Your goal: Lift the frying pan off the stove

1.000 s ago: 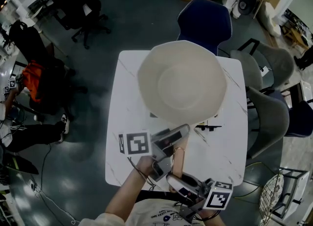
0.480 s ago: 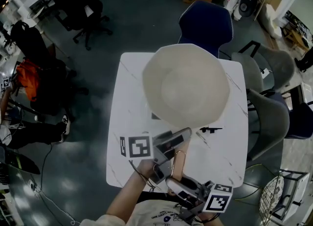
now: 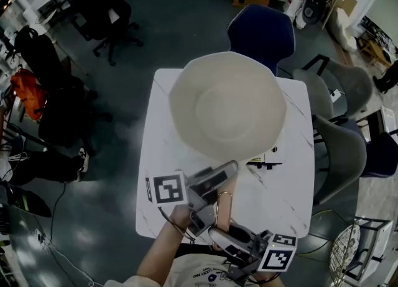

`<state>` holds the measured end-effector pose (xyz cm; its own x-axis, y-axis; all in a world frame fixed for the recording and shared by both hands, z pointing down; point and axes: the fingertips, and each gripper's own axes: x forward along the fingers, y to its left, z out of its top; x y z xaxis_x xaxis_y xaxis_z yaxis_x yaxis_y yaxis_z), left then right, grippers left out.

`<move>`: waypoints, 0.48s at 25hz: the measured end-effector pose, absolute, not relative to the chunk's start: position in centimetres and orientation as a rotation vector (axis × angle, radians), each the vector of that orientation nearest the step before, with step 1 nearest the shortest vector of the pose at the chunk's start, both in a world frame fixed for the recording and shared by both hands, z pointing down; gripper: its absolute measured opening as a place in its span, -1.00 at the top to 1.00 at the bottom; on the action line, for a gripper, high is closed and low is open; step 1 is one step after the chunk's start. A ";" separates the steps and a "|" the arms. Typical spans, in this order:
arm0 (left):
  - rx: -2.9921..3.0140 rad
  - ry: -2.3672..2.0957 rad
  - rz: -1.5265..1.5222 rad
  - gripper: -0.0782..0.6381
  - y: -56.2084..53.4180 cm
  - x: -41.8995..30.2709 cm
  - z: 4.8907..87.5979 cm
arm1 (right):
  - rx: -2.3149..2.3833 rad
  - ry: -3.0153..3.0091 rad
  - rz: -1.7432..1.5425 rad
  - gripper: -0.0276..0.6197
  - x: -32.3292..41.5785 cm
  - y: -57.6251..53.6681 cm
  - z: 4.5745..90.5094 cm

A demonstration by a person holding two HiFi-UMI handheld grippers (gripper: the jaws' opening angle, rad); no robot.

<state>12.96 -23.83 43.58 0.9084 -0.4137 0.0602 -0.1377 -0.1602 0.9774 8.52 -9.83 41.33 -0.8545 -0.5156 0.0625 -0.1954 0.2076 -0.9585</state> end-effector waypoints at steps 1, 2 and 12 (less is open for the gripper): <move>1.732 -0.423 -0.261 0.28 -23.8 12.7 43.4 | -0.664 2.223 -1.691 0.49 8.3 -9.8 41.2; 1.728 -0.425 -0.268 0.28 -23.7 12.5 43.2 | -0.654 2.230 -1.689 0.49 8.1 -9.7 41.1; 1.717 -0.481 -0.304 0.28 -23.0 9.4 41.8 | -0.571 2.272 -1.693 0.49 5.9 -8.8 39.6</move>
